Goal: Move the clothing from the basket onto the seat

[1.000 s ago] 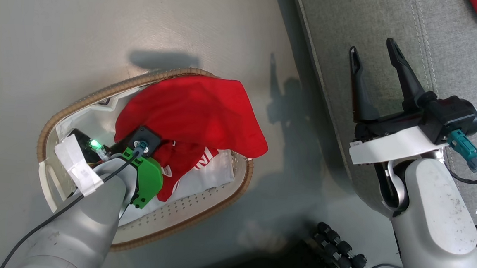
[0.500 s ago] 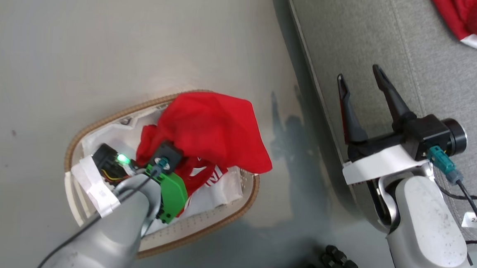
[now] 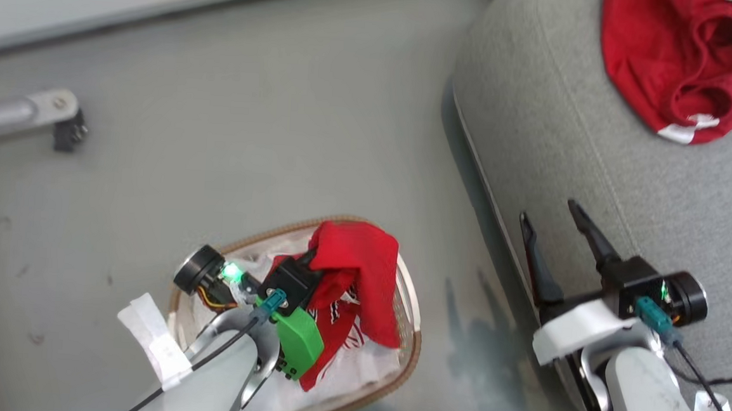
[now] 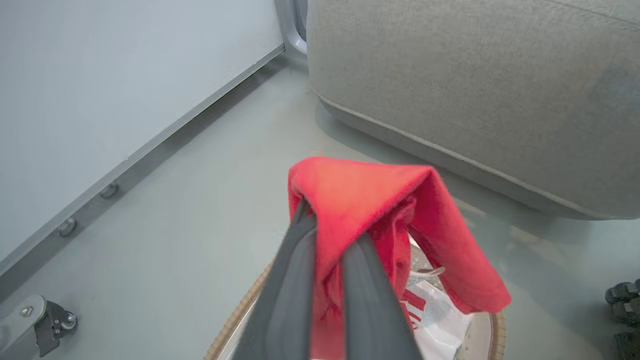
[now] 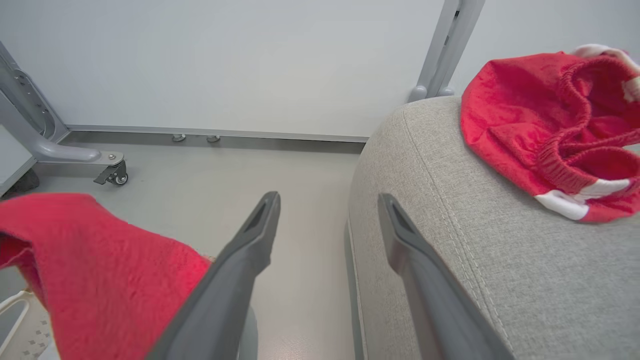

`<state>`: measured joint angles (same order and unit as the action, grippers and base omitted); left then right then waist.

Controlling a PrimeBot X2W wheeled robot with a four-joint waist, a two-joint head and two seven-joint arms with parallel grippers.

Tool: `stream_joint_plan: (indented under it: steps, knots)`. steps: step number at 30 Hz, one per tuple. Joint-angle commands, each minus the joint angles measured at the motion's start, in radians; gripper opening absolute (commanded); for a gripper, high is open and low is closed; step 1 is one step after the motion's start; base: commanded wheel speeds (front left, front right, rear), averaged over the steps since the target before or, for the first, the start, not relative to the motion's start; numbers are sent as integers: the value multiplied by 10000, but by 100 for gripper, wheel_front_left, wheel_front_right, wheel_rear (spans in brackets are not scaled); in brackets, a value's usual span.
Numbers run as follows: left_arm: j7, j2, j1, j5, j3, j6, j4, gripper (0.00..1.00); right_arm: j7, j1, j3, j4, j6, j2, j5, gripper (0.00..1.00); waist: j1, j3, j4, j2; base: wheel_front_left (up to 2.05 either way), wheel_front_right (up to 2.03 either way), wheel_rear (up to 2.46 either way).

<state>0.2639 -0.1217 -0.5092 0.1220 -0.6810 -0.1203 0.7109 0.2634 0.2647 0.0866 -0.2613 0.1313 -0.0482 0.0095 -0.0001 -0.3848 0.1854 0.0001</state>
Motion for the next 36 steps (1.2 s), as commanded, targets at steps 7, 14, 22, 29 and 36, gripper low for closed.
stream_joint_plan:
  steps: [7, 14, 22, 29, 36]
  knots:
    - [6, -1074, 73, -92, -64, -77, -1773, 0, 22, -1009, -18, -209, -11, -42, -249, 100, 1, 3059, -941, -1, 0, 0, 0]
    - [-410, -2131, -1009, 316, -386, -99, -3072, 0, 22, -1281, 144, -232, -12, -39, -337, 100, 1, 3901, -1038, -1, 0, 0, 0]
    - [-1012, -3021, -2847, 1192, -859, -91, -3939, 0, 21, -835, 814, -184, -11, -37, -362, 100, 1, 4121, -1030, -1, 0, 0, 0]
    - [-1272, -3196, -4023, 1633, -1022, -88, -4072, 0, 22, -349, 1706, -127, -11, -39, -268, 100, 1, 4189, -1054, -1, 0, 0, 0]
    - [-1394, -3004, -4602, 1800, -1439, -87, -3986, 0, 22, 118, 2930, -80, -12, -40, -20, 100, 1, 4303, -1137, -1, 0, 0, 0]
